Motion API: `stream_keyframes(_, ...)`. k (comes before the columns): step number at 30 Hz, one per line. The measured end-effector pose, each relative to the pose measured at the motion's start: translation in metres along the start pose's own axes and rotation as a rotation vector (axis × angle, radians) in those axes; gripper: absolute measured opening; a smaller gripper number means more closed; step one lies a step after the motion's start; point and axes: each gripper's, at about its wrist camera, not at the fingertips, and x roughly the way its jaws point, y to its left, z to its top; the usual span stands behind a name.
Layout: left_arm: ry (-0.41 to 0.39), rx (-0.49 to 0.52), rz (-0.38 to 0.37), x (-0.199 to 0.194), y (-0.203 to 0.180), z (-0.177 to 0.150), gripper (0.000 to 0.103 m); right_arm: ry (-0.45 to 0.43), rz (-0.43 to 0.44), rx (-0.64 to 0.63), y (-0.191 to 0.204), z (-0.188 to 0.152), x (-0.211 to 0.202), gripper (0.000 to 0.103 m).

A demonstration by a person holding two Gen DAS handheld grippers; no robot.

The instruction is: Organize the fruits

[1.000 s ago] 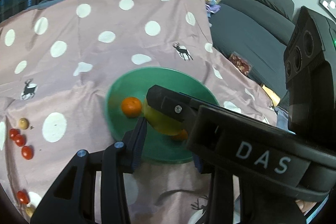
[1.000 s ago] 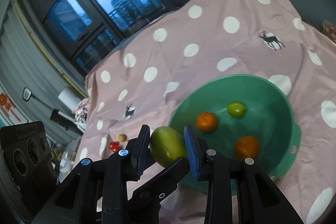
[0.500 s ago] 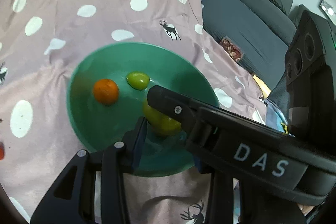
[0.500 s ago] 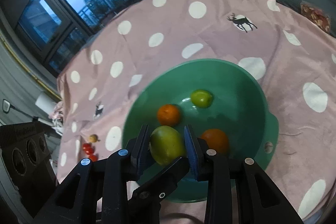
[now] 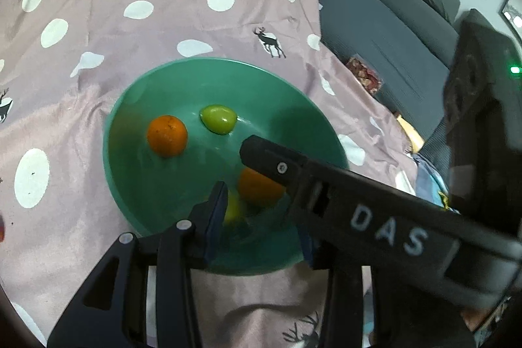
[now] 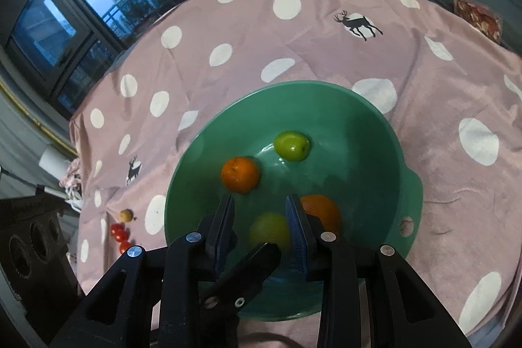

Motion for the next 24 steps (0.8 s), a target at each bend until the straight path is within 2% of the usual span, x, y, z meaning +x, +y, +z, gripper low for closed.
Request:
stream_keyframes(2, -0.016, -0.012, -0.017, -0.01, 0.002, -0.001, 0.051, -0.007, 0.002, 0.011, -0.002, 0.0, -0.002, 0.036)
stream_keyframes(6, -0.075, -0.016, 0.012, -0.039, 0.007, -0.003, 0.06, -0.052, -0.012, 0.009, 0.0, 0.0, -0.011, 0.037)
stream_keyframes(9, -0.115, -0.036, 0.048, -0.066, 0.017, -0.008, 0.07, -0.09, -0.024, -0.005, 0.005, 0.001, -0.018, 0.045)
stream_keyframes(11, -0.149, -0.049, 0.1, -0.085, 0.027, -0.012, 0.074, -0.112, -0.028, -0.022, 0.009, 0.001, -0.022, 0.045)
stream_keyframes(14, -0.189, -0.083, 0.192, -0.113, 0.046, -0.022, 0.077, -0.129, -0.026, -0.048, 0.019, 0.0, -0.025, 0.046)
stream_keyframes(16, -0.211, -0.113, 0.268, -0.131, 0.061, -0.029, 0.077, -0.139, -0.027, -0.068, 0.027, -0.002, -0.026, 0.056)
stream_keyframes(19, -0.233, -0.155, 0.354, -0.155, 0.084, -0.044, 0.078, -0.15, -0.037, -0.1, 0.039, -0.005, -0.026, 0.058)
stream_keyframes(24, -0.261, -0.251, 0.399, -0.187, 0.123, -0.071, 0.081, -0.143, -0.053, -0.188, 0.069, -0.013, -0.02, 0.058)
